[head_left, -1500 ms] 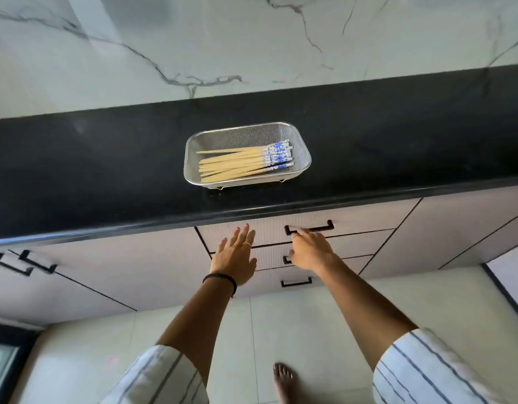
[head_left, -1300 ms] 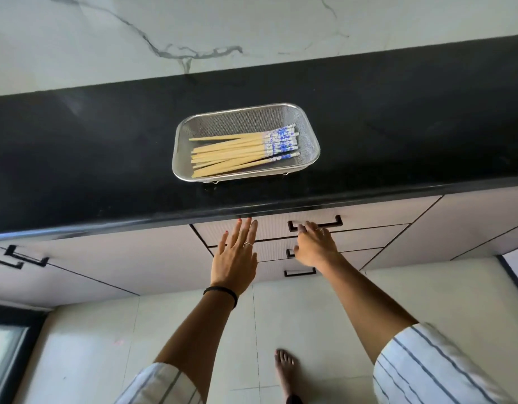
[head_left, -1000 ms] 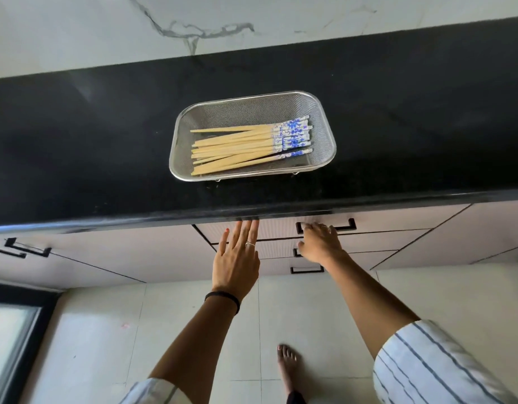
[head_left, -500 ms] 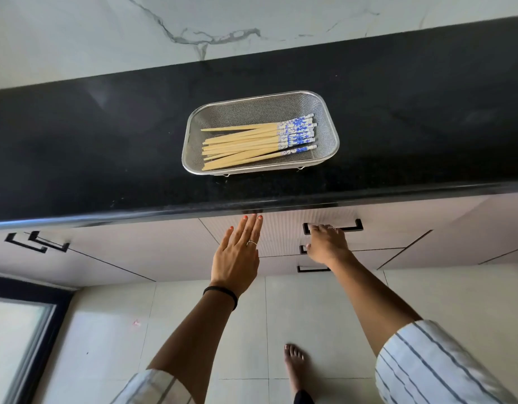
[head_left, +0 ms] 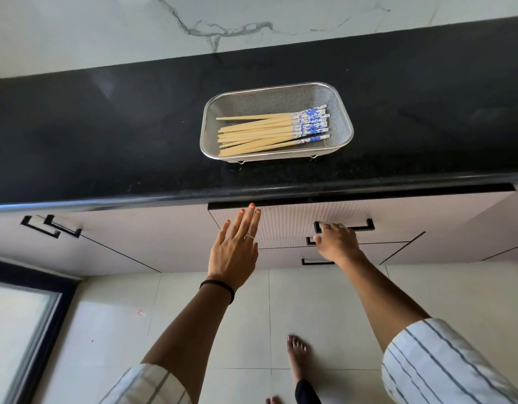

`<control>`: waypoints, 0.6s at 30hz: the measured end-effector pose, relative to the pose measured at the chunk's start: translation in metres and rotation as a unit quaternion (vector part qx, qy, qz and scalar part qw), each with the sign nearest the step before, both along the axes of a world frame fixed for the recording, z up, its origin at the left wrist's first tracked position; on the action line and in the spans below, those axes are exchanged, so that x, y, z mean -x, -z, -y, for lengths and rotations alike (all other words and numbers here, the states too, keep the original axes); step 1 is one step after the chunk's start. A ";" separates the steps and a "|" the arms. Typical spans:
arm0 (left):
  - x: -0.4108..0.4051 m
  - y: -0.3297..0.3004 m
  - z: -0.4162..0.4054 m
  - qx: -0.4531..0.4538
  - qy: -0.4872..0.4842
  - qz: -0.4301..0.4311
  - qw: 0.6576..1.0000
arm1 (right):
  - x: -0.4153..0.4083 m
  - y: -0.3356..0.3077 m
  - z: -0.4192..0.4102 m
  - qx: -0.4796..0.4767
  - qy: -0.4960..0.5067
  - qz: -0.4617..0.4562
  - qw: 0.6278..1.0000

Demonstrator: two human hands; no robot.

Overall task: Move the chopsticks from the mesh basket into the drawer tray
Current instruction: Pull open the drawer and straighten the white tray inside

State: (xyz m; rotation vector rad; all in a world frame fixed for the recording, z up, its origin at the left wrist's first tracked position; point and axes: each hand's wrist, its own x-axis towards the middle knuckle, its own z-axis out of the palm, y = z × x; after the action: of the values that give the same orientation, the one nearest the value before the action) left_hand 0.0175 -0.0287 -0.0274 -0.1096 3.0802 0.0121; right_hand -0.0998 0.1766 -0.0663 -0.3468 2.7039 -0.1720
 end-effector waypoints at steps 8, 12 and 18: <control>-0.026 0.006 -0.003 -0.021 0.002 0.003 1.000 | -0.070 -0.006 -0.008 0.018 0.001 -0.116 0.993; -0.052 0.004 -0.012 -0.030 0.008 0.012 0.999 | -0.109 -0.017 -0.010 0.082 -0.033 -0.314 0.945; -0.087 -0.009 -0.027 -0.068 0.009 0.040 0.997 | -0.130 -0.036 -0.006 0.070 -0.064 -0.249 0.964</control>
State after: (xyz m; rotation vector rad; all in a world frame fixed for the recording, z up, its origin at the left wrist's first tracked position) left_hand 0.1044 -0.0013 -0.0184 -0.0725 2.9884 0.2098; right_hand 0.0305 0.1827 -0.0305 -0.6860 3.1556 -0.2706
